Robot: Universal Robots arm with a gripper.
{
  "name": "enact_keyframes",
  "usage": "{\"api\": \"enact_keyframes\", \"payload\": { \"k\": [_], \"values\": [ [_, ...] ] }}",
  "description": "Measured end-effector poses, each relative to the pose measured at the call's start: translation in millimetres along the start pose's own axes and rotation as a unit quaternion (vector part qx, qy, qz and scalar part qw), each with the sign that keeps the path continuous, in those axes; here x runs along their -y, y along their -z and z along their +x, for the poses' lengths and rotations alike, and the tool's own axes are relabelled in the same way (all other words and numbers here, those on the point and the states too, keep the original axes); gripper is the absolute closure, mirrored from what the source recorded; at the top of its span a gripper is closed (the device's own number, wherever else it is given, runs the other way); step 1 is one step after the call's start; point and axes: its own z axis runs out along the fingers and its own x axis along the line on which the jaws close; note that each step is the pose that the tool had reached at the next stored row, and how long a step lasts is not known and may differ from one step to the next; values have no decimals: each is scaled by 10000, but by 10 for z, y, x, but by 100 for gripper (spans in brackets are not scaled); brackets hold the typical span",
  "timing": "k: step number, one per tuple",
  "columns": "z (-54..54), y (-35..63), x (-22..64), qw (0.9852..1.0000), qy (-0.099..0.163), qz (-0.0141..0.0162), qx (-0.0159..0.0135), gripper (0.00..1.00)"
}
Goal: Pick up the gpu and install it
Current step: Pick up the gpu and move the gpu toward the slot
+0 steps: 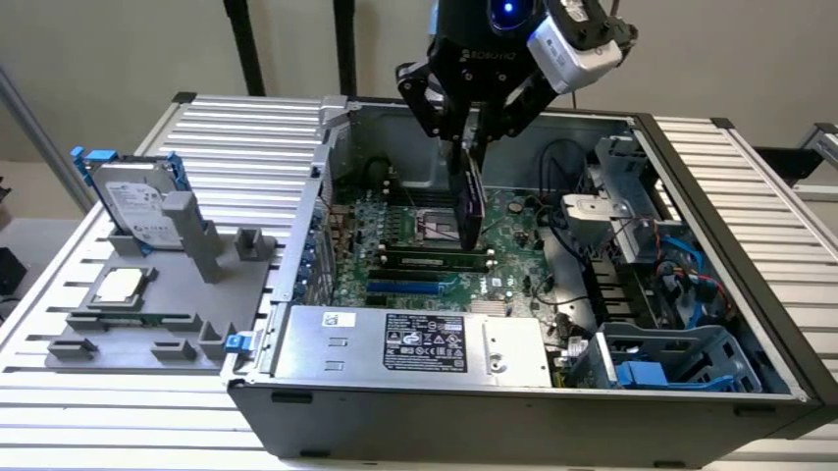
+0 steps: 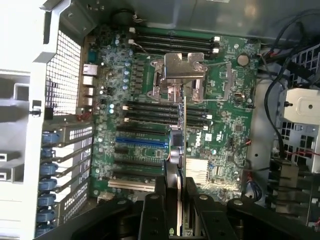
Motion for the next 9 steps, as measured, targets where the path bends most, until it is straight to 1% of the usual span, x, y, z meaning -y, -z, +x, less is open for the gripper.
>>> {"api": "enact_keyframes", "payload": {
  "k": [2,5,7,9],
  "values": [
    [0,-21,0,9998,180,0,-1,100],
    [0,-54,1,9990,458,1,-4,100],
    [0,-76,1,9980,638,1,-5,100],
    [0,-98,1,9966,822,1,-6,100]
  ]
}}
